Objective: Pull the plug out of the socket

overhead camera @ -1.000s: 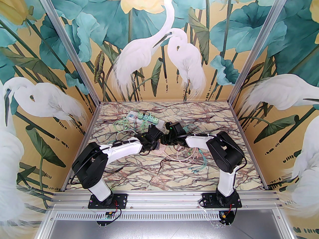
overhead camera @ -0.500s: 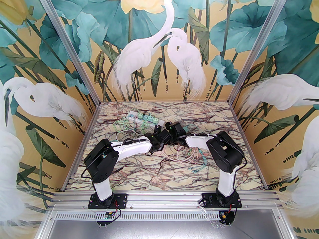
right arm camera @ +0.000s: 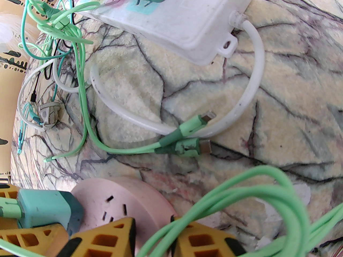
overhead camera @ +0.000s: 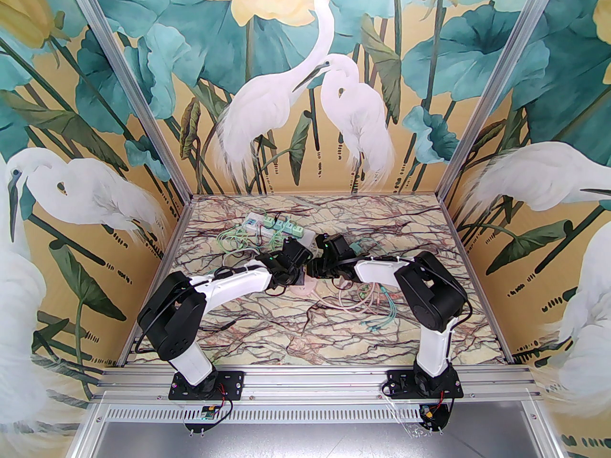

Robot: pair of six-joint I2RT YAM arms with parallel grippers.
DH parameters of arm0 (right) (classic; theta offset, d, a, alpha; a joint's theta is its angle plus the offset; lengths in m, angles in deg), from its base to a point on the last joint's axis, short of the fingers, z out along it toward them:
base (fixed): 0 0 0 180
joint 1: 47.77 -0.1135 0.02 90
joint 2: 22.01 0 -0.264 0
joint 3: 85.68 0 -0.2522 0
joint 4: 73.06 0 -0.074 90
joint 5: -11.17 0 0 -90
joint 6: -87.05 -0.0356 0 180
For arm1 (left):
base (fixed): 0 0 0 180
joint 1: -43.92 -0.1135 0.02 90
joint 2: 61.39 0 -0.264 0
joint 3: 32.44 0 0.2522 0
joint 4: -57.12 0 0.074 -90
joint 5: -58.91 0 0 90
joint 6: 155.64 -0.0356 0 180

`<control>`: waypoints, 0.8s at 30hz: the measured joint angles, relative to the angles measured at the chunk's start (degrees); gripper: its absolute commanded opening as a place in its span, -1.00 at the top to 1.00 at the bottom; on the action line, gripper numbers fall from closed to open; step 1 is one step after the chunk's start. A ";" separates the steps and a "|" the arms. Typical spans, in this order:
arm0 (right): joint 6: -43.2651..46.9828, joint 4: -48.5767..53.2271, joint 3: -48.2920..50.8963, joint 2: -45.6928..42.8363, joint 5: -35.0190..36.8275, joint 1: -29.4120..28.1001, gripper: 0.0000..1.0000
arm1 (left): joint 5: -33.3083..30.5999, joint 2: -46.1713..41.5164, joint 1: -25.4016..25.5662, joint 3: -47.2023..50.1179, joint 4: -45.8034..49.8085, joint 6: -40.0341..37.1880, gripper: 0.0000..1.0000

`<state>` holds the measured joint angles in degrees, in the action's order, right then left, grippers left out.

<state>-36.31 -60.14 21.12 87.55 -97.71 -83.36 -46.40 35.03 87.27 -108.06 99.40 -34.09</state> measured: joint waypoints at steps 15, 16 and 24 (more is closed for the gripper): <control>0.02 0.39 -0.31 0.15 0.00 0.02 0.43 | -13.75 8.66 6.45 -10.10 11.15 -1.55 0.68; 0.02 0.42 -0.33 0.15 0.00 0.02 0.42 | -13.75 8.66 6.45 -10.10 11.15 -1.55 0.68; 0.17 0.39 -0.42 0.24 0.00 -0.02 0.42 | -6.21 4.20 3.13 -5.79 6.78 -0.85 0.67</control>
<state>-36.14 -59.74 20.71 87.79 -97.71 -83.39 -52.61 39.23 90.40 -113.86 106.17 -34.94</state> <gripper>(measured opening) 0.288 0.295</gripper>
